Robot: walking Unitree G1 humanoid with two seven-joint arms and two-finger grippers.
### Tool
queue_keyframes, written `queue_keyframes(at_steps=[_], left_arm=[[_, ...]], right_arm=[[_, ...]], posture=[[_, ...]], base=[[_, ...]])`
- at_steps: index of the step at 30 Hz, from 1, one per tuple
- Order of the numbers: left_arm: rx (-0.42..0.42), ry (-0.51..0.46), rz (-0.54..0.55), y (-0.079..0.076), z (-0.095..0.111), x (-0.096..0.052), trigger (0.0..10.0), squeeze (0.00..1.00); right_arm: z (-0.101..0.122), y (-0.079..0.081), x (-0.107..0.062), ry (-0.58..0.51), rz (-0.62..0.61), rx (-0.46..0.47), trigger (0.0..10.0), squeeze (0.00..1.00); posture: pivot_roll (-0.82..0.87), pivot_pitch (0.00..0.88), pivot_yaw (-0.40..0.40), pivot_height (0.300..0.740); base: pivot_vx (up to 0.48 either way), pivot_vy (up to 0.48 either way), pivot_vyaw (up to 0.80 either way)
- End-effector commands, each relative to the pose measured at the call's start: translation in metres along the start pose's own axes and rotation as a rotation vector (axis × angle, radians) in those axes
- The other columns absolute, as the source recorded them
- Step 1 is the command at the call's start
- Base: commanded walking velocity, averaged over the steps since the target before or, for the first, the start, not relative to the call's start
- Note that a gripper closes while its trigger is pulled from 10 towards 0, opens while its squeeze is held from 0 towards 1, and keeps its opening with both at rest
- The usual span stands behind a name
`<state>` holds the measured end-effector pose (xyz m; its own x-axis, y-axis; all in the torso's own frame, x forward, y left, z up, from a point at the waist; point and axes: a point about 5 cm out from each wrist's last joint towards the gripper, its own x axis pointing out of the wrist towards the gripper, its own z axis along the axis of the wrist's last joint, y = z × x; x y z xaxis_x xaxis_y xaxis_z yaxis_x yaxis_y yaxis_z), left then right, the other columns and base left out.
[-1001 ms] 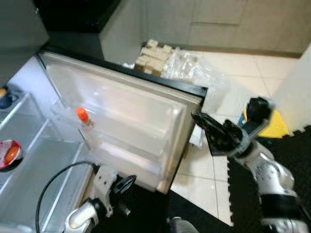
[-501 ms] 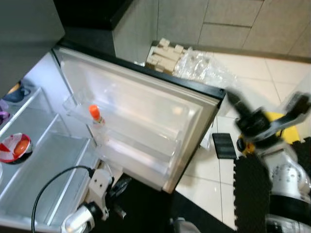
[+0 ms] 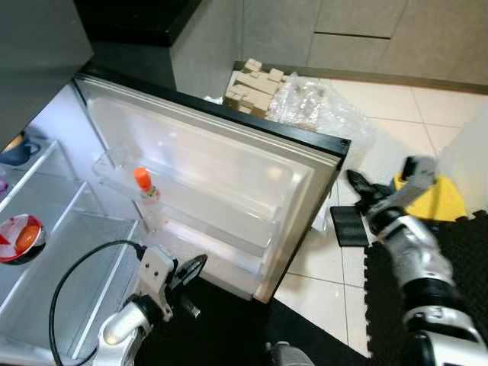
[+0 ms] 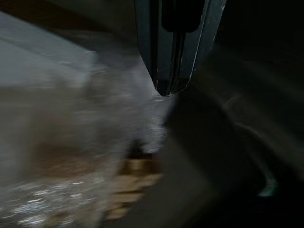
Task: Restocking fridge
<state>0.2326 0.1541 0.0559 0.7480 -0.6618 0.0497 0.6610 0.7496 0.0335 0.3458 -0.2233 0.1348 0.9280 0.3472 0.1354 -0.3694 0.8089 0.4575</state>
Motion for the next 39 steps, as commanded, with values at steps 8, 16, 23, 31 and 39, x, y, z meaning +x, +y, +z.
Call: queue_keyframes(at_steps=[8, 16, 23, 31, 39], left_arm=[[-0.033, 0.152, 0.172, 0.007, -0.032, -0.036, 10.0, 0.00], [-0.091, 0.425, 0.544, 0.023, -0.073, -0.097, 10.0, 0.00], [-0.139, 0.730, 0.732, 0.013, -0.105, -0.152, 10.0, 0.00], [-0.151, 0.917, 0.739, -0.004, -0.123, -0.175, 10.0, 0.00], [-0.206, 1.022, 0.760, -0.026, -0.140, -0.170, 10.0, 0.00]], right_arm=[[0.002, 0.025, -0.006, -0.027, 0.336, 0.171, 10.0, 0.00], [-0.023, 0.062, -0.034, 0.157, 0.676, 0.348, 10.0, 0.00], [-0.037, 0.102, -0.061, 0.239, 0.881, 0.536, 10.0, 0.00], [-0.059, 0.073, -0.056, 0.217, 0.589, 0.385, 10.0, 0.00], [-0.112, -0.027, -0.089, 0.417, -0.343, 0.029, 10.0, 0.00]], posture=[[-0.12, 0.142, 0.022, 0.725], [-0.11, 0.143, 0.020, 0.725], [-0.11, 0.141, 0.025, 0.725], [-0.12, 0.137, 0.040, 0.725], [-0.12, 0.135, 0.036, 0.725]], base=[[0.000, 0.000, 0.00], [0.000, 0.000, 0.00], [0.000, 0.000, 0.00], [0.000, 0.000, 0.00], [0.000, 0.000, 0.00]])
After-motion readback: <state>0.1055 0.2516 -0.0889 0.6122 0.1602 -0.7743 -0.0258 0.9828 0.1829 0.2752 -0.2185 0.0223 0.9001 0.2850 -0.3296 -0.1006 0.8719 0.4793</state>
